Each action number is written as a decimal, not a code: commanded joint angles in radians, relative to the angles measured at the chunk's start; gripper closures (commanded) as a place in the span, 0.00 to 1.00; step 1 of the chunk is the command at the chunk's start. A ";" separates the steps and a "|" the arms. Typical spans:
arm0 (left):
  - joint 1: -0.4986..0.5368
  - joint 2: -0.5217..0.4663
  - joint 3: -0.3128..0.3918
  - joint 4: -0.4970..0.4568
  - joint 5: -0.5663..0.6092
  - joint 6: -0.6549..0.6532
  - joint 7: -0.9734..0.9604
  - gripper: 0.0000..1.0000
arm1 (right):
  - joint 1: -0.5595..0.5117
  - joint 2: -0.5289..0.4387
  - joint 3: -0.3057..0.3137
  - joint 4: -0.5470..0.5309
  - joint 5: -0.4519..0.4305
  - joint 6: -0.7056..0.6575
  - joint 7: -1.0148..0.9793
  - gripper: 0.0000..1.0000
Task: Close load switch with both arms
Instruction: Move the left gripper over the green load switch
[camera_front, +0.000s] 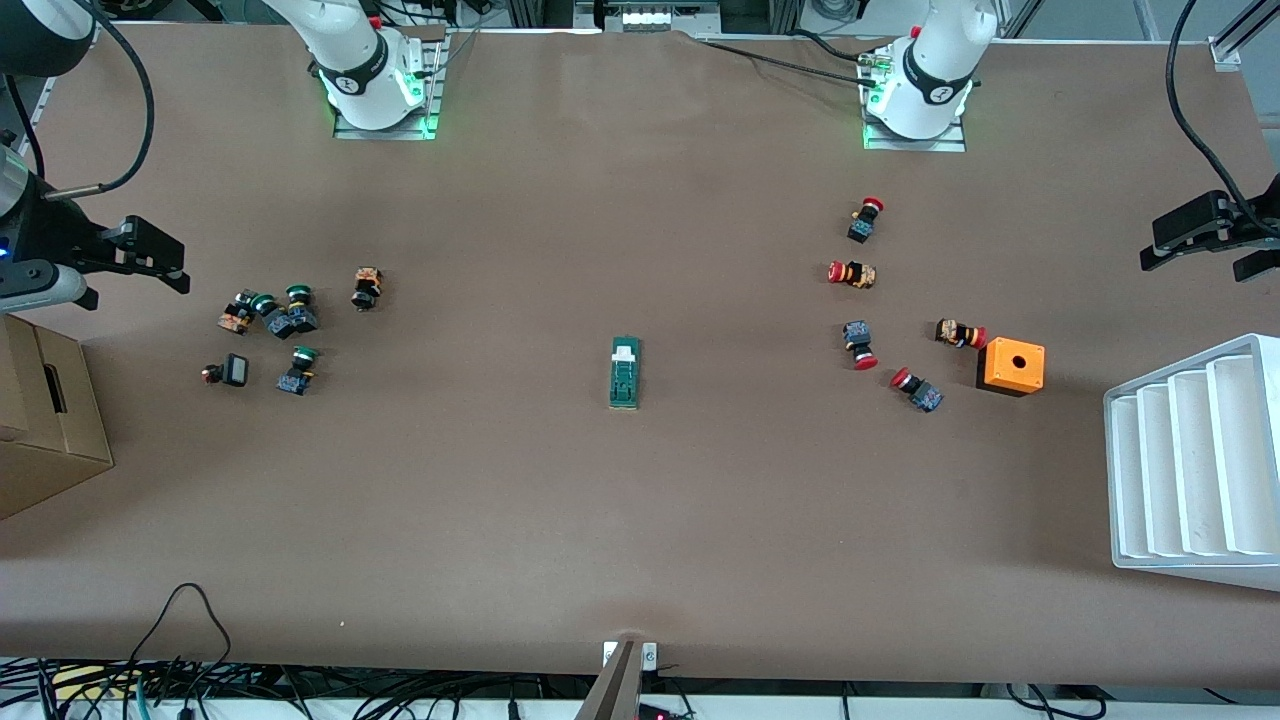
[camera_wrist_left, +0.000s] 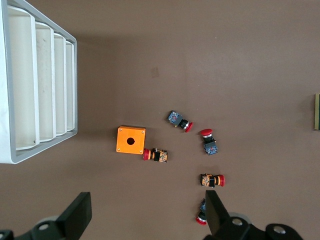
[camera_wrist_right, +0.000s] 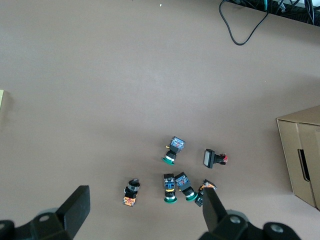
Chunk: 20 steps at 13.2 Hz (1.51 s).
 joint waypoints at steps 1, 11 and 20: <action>0.017 -0.006 0.003 -0.004 -0.013 -0.010 0.009 0.00 | 0.000 -0.006 0.003 0.012 0.002 -0.023 0.005 0.00; -0.021 0.004 -0.118 -0.006 -0.064 0.001 -0.022 0.00 | -0.002 0.002 0.003 0.012 0.002 -0.015 0.000 0.00; -0.081 0.089 -0.526 -0.088 -0.003 0.261 -0.726 0.00 | -0.003 0.008 0.003 0.012 0.002 -0.015 -0.003 0.00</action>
